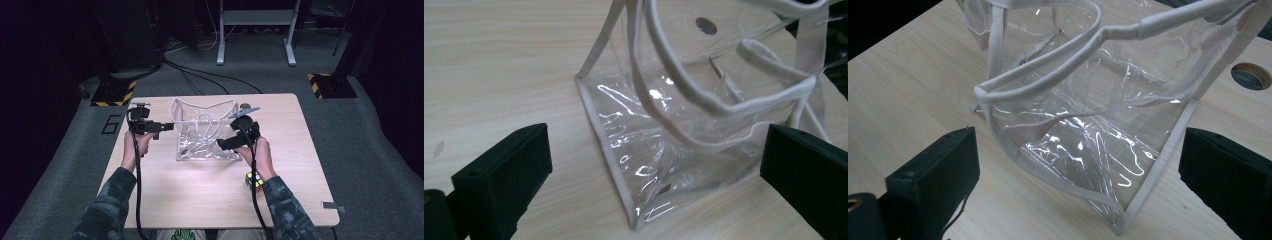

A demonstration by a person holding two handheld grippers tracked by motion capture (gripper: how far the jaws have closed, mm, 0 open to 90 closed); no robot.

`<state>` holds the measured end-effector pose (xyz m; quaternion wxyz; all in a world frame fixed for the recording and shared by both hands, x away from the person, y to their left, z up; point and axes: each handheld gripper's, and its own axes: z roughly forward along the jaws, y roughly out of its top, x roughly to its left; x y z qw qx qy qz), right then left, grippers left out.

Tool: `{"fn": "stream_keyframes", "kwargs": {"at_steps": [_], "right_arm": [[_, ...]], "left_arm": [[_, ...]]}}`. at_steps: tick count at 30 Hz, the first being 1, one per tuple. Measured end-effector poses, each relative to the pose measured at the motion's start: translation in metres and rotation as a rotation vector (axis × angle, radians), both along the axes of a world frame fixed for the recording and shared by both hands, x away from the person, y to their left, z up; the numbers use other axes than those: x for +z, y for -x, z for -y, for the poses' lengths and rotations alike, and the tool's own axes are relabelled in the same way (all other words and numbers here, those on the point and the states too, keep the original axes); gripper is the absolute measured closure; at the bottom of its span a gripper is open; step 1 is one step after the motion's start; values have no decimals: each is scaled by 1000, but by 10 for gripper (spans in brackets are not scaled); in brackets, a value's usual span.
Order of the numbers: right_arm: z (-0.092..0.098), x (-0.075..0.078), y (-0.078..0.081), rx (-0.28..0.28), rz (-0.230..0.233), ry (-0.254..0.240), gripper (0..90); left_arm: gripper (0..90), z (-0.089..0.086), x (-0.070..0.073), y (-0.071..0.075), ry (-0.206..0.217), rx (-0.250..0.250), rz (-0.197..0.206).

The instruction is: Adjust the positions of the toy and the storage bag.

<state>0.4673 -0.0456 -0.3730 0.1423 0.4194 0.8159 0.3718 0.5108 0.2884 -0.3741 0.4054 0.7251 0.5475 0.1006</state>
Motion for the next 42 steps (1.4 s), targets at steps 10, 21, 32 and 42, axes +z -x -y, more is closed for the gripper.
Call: {"fn": "stream_keyframes", "kwargs": {"at_steps": [10,21,32,42], "right_arm": [[-14,4,-20,-11,-18,-21,48],[-28,3,-39,-44,-25,-25,96],[-32,-15,-54,-90,-98,12,209],[-34,-29,-53,-89,-130,44,478]], "left_arm": [[2,18,15,-16,-4,3,6],[39,29,4,-34,-35,41,-43],[227,39,-19,-41,-32,34,-103],[528,49,-31,-37,-105,37,-120]]}}
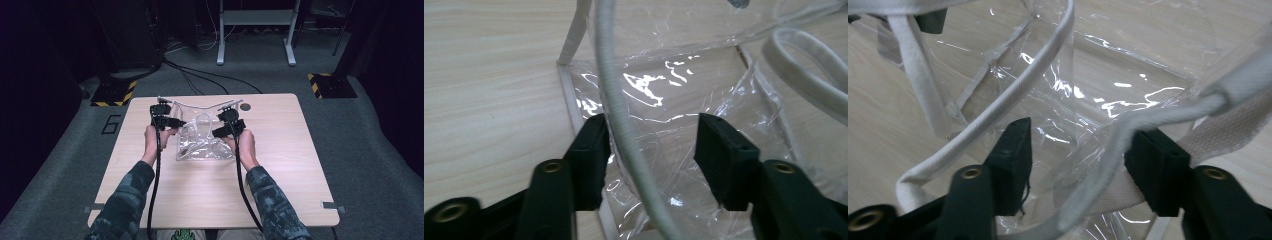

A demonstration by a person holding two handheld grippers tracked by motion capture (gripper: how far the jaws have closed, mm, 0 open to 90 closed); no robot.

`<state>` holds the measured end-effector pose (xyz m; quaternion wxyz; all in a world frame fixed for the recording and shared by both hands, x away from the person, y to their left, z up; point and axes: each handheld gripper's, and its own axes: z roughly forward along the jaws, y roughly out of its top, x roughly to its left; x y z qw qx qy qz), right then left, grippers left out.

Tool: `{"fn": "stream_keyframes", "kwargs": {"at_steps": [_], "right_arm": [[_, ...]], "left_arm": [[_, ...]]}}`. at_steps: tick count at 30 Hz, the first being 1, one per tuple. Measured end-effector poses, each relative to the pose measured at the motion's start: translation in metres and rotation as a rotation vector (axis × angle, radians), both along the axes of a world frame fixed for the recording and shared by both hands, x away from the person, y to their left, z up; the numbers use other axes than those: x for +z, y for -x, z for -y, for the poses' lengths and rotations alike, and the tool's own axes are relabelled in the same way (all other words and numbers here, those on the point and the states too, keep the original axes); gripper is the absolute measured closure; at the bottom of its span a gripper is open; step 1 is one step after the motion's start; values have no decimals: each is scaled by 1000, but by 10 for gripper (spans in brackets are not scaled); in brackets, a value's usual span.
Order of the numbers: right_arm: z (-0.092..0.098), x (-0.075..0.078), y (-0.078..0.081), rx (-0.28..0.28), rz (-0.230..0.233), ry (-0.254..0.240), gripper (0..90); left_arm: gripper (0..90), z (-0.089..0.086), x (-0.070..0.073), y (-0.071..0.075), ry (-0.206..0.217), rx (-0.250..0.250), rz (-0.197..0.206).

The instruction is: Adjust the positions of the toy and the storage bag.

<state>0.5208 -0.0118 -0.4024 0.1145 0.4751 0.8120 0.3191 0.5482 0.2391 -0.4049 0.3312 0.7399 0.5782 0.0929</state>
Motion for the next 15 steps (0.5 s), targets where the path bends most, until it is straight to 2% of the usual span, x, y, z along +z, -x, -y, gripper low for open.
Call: {"fn": "stream_keyframes", "kwargs": {"at_steps": [5,7,11,15], "right_arm": [[1,-7,0,8,-15,20,604],[1,-7,0,17,-16,15,656],[1,-5,2,30,-4,38,763],[6,-3,3,44,5,47,823]], "left_arm": [[679,4,2,4,-75,2,7],[751,8,3,6,-118,4,28],[867,15,3,9,-204,-6,64],[888,16,6,10,-256,-36,80]]}}
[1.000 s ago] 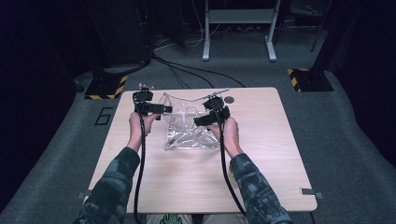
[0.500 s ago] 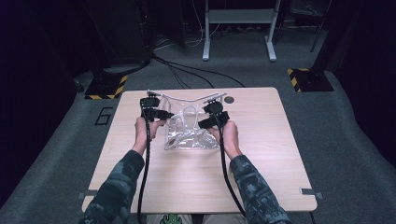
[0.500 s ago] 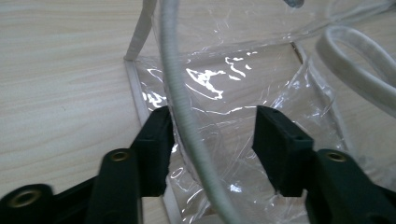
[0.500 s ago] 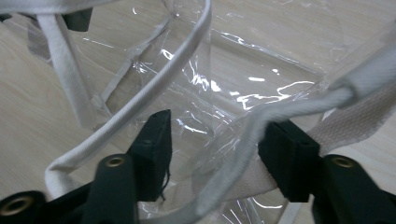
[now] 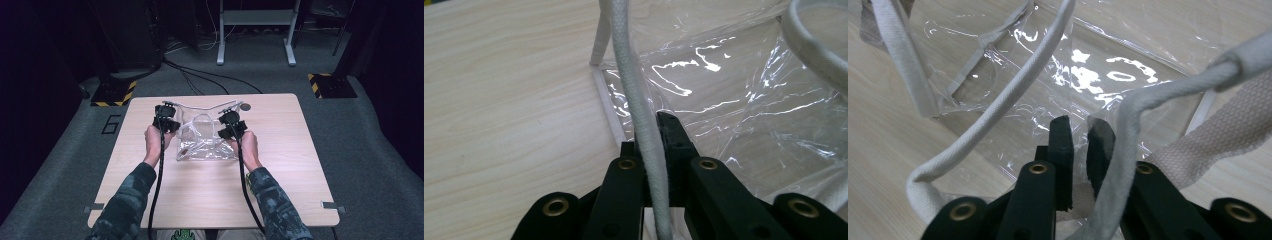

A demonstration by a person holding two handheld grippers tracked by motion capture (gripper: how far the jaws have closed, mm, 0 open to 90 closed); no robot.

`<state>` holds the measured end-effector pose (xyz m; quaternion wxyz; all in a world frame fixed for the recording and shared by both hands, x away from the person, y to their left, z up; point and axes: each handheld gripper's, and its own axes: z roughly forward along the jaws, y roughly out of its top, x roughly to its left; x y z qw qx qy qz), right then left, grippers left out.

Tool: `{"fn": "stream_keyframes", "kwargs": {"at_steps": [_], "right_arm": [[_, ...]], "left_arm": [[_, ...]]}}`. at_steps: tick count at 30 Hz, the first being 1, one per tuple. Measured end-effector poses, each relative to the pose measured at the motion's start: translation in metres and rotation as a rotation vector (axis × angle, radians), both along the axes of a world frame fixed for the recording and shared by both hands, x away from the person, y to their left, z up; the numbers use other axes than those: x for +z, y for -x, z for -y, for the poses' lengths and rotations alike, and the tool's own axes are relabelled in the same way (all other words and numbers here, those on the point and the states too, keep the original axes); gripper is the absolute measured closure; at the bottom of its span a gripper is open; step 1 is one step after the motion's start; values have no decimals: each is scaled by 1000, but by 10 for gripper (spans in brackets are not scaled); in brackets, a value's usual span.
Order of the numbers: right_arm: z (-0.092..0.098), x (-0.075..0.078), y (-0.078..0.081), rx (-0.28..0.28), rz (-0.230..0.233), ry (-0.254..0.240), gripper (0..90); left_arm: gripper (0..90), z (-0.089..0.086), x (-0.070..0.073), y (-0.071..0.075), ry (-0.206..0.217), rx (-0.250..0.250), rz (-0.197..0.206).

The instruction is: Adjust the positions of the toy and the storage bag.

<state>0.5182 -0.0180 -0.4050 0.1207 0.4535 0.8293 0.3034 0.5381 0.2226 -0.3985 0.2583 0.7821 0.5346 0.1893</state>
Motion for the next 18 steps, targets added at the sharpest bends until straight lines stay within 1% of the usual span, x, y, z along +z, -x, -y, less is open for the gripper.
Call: {"fn": "stream_keyframes", "kwargs": {"at_steps": [3,6,9,13,14,17,18], "right_arm": [[5,3,1,-10,5,-3,844],[12,9,2,-9,9,10,858],[22,15,4,-15,17,25,870],[39,25,5,-34,22,44,892],[44,27,5,-42,27,52,895],[57,31,5,-70,42,95,898],[63,33,4,-77,41,94,899]], "left_arm": [[892,2,2,0,-36,-16,14],[893,2,5,1,-53,-27,24],[894,-2,8,1,-52,-28,30],[895,-9,11,0,-37,-24,18],[895,-11,12,-1,-44,-31,16],[895,-15,13,-1,-54,-27,14],[896,-16,13,-1,-58,-31,14]]}}
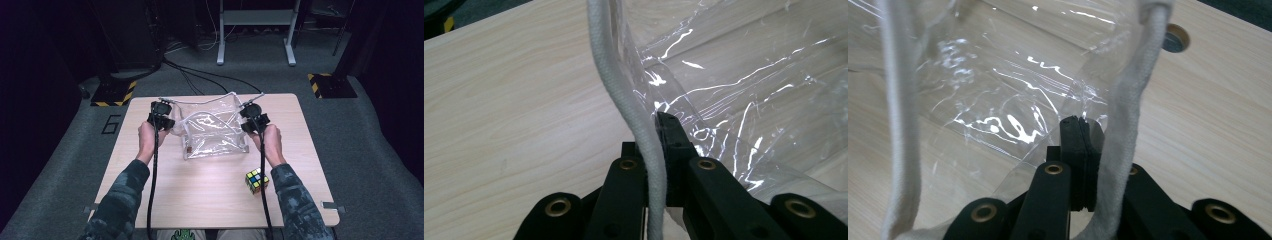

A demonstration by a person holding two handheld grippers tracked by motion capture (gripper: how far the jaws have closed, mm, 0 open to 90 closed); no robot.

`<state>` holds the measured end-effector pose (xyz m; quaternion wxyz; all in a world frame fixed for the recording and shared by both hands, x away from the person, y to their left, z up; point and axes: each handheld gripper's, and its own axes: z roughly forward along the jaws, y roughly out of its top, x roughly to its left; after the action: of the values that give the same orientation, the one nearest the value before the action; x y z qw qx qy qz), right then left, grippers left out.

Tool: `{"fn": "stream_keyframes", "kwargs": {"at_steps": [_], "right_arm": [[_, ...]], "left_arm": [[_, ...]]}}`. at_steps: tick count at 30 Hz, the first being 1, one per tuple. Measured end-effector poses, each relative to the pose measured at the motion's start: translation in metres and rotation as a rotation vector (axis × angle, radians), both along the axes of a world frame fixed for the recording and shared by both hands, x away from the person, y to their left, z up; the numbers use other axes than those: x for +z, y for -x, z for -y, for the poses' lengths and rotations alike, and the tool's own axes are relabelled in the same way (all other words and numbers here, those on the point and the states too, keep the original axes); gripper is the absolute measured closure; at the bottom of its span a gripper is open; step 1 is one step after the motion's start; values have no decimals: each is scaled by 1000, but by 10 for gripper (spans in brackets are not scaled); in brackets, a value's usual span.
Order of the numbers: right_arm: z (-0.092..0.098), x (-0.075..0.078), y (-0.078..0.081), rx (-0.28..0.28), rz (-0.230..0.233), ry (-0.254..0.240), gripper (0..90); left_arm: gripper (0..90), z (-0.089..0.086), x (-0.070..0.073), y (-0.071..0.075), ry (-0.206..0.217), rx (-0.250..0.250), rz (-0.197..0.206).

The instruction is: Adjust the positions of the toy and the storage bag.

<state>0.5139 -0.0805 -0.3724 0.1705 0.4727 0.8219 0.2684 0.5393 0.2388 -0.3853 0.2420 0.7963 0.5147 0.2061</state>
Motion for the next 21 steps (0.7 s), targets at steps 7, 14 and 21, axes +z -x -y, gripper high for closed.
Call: {"fn": "stream_keyframes", "kwargs": {"at_steps": [7,14,21], "right_arm": [[37,10,-1,-73,-11,15,899],[51,17,3,-79,-22,55,899],[68,21,5,-96,-54,65,899]], "left_arm": [[897,2,7,1,-55,-33,18],[896,12,13,-3,-66,-79,-6],[896,28,16,-7,-75,-121,-21]]}}
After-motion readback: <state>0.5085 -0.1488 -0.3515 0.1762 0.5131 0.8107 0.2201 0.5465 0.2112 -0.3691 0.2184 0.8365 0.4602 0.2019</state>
